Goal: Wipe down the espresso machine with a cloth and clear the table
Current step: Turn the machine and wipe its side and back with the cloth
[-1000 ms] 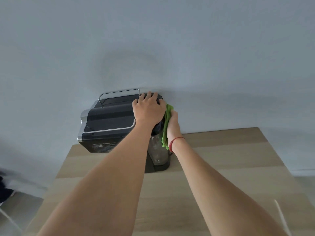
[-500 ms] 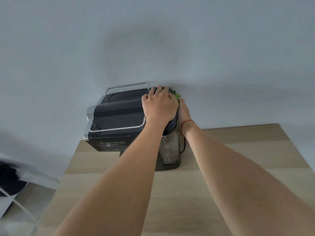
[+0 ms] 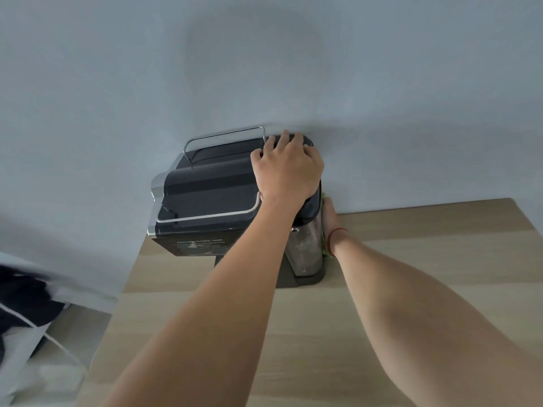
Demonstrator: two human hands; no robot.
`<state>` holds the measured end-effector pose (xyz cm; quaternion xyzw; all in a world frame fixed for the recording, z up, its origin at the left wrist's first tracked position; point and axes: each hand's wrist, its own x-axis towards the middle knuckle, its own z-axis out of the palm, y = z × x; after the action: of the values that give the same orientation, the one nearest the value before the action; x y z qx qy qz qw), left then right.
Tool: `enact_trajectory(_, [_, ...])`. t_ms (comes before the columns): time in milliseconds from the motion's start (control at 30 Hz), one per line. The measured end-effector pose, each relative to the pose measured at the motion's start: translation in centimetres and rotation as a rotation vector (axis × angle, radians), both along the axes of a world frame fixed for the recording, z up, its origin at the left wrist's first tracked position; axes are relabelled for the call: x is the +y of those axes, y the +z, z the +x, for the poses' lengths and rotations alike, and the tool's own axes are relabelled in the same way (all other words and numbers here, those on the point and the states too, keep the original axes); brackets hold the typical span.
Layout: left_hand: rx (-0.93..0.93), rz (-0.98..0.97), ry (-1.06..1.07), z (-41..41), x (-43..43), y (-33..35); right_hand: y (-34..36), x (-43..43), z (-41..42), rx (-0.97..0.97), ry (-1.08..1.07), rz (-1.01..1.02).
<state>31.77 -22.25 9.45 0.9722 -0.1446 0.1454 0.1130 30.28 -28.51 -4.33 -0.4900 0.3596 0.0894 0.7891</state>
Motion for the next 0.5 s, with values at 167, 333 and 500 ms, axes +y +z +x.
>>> enact_trajectory(167, [0.025, 0.002, -0.003, -0.1, 0.1, 0.0, -1.4, 0.8, -1.7, -0.068, -0.071, 0.095])
enact_trajectory(333, [0.052, 0.018, -0.002, -0.3, 0.1, 0.5, -0.4, 2.1, -4.4, -0.145, -0.157, 0.235])
enact_trajectory(500, [0.086, 0.027, -0.003, -0.9, 0.1, 0.9, 3.5, 1.8, -5.1, -0.172, -0.083, 0.12])
